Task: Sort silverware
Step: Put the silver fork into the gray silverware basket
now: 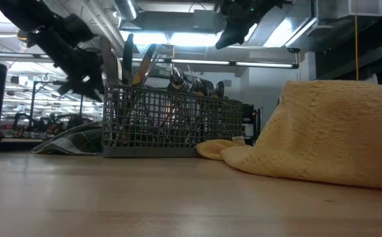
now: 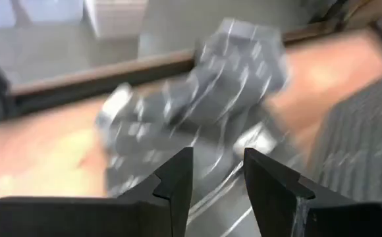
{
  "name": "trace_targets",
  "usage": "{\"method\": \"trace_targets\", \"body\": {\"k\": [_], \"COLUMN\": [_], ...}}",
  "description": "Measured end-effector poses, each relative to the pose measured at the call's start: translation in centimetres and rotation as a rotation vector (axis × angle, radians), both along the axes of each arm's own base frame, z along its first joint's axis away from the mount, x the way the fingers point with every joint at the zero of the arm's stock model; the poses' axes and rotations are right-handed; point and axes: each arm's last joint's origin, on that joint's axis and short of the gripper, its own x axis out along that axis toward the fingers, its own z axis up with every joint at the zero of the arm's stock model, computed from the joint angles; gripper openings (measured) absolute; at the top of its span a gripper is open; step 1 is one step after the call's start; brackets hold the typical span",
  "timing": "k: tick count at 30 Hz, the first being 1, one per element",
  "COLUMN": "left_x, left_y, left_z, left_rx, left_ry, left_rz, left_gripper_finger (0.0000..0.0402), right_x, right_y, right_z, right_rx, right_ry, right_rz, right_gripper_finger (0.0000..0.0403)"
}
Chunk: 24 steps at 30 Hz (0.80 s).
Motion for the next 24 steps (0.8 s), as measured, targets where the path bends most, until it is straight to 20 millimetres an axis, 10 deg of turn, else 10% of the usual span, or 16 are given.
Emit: {"method": "trace_targets", "body": {"k": [24], "left_x": [1.2], "left_y": [0.5], "left_z": [-6.0], "left_rx": [-0.086], "left_ry": [0.502], "left_rz": [-0.492], "left_gripper_finger": [0.0125], "right_x": [0.0], "right_y": [0.1], "right_z": [-0.1], "right_rx": [0.010], "right_ry": [0.009], "right_rz": [-0.002], "right_gripper_finger": [0.0090]}}
